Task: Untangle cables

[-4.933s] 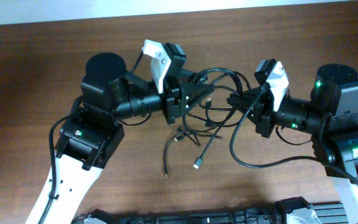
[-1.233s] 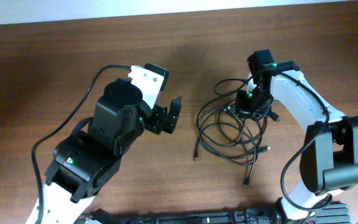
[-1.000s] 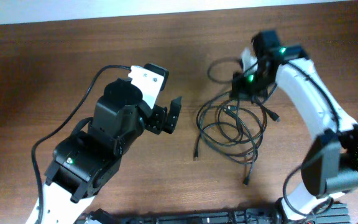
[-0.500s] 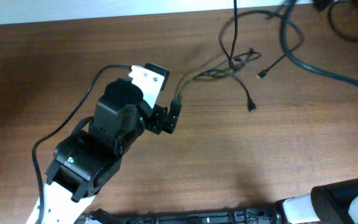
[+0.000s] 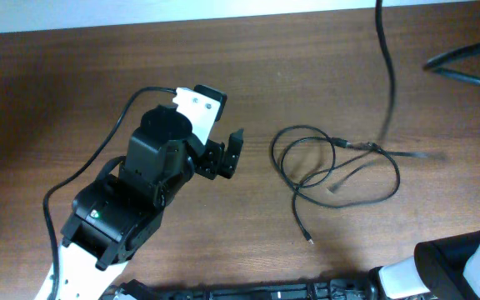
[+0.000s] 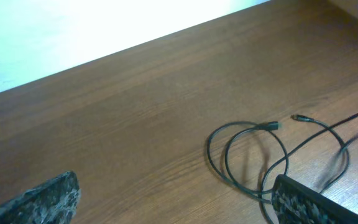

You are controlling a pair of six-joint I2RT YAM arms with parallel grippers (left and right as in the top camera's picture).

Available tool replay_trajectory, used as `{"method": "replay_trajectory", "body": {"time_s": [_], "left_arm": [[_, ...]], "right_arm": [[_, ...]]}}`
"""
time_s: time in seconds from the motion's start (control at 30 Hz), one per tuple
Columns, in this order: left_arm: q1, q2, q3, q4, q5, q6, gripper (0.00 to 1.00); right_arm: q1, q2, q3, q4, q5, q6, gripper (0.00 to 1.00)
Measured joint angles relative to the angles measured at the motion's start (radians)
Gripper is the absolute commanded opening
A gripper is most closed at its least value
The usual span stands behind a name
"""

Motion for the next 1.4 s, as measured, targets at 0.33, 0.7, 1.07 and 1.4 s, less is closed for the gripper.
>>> {"method": "replay_trajectory", "body": {"time_s": [0.33, 0.7, 1.07, 1.4], "left_arm": [[0.0, 0.0, 0.0, 0.0, 0.0, 0.0, 0.99], [0.0, 0.0, 0.0, -0.013, 0.0, 0.0, 0.99], [0.0, 0.0, 0.0, -0.019, 0.0, 0.0, 0.99], [0.0, 0.0, 0.0, -0.019, 0.0, 0.0, 0.99]], "right_arm": [[0.0, 0.054, 0.002, -0.474, 0.06, -0.076, 0.04], [-0.068, 0.156, 0.002, -0.805, 0.93, -0.385, 0.04], [-0.671, 0.267, -0.043, -1.268, 0.994, 0.037, 0.04], [-1.01, 0.39, -0.072, -1.429, 0.78, 0.165, 0.04]]}}
